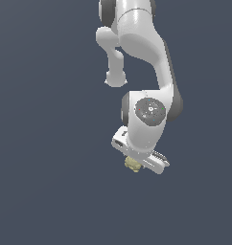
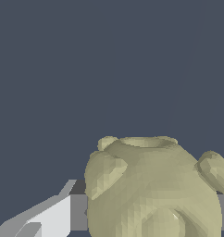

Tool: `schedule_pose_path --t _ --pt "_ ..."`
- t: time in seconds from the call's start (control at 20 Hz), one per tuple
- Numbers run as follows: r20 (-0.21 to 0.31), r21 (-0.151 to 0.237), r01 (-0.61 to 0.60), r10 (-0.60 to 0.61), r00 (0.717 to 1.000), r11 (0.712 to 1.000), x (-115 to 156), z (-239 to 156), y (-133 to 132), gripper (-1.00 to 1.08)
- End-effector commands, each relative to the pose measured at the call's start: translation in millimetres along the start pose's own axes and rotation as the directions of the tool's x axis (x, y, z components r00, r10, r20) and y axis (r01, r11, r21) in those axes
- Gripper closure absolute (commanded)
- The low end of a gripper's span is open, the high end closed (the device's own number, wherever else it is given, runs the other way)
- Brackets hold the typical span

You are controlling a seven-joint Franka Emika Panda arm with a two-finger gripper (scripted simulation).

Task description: Pick up the object and move it to a goal position.

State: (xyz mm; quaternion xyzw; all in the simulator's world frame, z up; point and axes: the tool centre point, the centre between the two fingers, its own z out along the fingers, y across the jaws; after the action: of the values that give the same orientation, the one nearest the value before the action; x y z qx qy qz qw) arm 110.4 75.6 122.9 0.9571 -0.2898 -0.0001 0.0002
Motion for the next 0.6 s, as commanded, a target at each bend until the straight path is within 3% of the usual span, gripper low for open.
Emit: schedule_pose_path --t 0.0,0.55 --pt "-0.001 0.0 0.0 0.0 1.0 1.0 -5 -21 -15 1.08" --pt "-0.001 0.0 0.0 0.0 1.0 1.0 -23 -97 -76 1.08"
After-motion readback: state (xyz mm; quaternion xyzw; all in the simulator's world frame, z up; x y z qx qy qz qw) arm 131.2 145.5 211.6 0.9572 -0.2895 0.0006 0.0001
